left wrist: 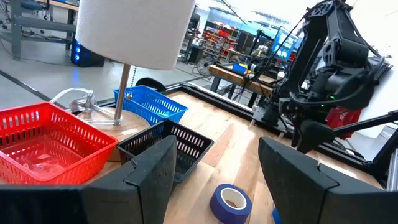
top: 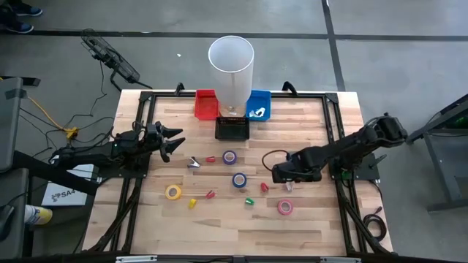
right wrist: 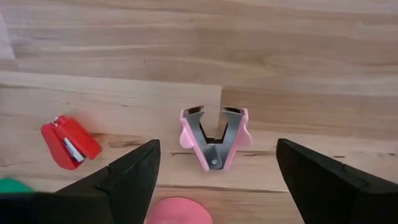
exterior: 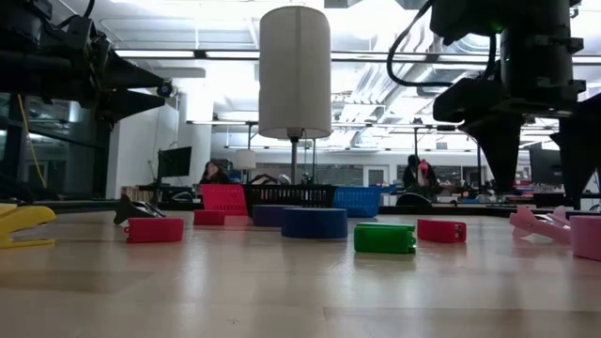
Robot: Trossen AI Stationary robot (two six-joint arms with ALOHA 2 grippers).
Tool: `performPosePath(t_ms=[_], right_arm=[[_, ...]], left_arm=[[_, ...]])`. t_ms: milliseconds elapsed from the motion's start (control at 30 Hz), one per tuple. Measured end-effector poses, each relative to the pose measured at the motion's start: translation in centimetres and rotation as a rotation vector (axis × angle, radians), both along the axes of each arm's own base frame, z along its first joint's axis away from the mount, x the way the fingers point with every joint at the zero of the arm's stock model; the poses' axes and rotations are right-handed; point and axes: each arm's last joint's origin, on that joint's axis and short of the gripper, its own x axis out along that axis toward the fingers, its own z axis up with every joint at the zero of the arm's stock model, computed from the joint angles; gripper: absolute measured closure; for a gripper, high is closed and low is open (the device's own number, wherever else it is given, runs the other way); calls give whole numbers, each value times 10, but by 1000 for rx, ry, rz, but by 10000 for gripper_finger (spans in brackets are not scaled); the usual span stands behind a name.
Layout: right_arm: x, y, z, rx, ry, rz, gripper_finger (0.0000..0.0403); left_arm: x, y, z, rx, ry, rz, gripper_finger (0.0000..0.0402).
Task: Pick and place Stapler, Stapler remover, tape
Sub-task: Put the pink staple remover into the blue bin
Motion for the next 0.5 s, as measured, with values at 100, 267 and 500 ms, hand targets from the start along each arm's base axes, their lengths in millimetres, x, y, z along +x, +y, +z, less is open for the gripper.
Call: performPosePath(t_ms=[100,267,500], right_arm=[[3,3,-4,6,-3,7,91],[7,7,-15,15,33,1,91],[11,8,-31,-4,82,38,91]], left_arm=[[0,0,0,0,0,0,176],[0,0,0,0,0,0,176],[0,0,0,0,0,0,176]])
